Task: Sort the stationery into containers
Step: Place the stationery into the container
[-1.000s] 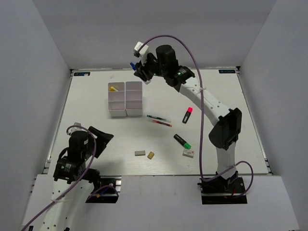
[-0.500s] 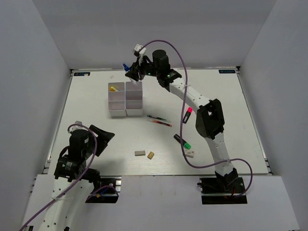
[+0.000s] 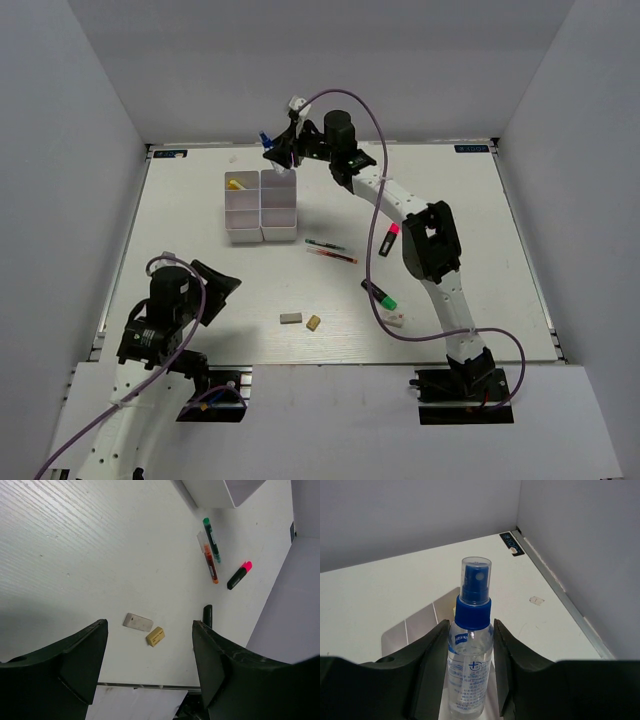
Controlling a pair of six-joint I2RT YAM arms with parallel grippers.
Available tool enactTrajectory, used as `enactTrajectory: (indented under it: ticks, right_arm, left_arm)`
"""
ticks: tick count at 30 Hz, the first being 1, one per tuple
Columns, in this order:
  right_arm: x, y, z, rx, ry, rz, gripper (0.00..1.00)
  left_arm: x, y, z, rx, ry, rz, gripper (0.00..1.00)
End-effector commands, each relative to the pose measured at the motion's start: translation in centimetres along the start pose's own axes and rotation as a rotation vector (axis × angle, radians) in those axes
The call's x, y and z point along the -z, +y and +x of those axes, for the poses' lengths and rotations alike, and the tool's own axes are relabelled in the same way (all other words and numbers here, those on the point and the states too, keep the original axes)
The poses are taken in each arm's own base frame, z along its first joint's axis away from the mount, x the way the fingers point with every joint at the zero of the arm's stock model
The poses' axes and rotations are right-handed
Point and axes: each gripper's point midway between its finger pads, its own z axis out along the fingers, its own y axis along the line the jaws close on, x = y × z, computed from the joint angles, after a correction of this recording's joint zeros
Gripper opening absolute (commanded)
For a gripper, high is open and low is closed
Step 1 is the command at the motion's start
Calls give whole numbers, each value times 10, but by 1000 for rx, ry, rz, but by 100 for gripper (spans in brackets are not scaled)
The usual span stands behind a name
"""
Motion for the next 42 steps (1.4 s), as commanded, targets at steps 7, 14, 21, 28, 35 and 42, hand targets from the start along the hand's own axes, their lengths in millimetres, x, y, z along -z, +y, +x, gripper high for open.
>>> enactTrajectory:
  ticks: [7,14,21,28,35,42]
  right_arm:
    - [-8,-4,17,89,-26,-19,0]
    - [-8,-15,28,151,-5,24,3]
    - [0,-4,36,171,19,-9,42]
    - [12,14,14,195,-2,-35,52]
    - [27,22,-37,232,-56,-20,60]
    - [59,8,-74,98,-36,140,41]
  left_arm:
    - [-3,-6,1,-2,16,16,78]
    - [-6,-8,1,-2,25,19,78]
    - [-12,-8,5,-11,45,24,78]
    - [-17,-11,7,-13,52,58,78]
    - [-24,-19,8,-16,68,92,79]
    - [-35,-21,23,-13,127,164,79]
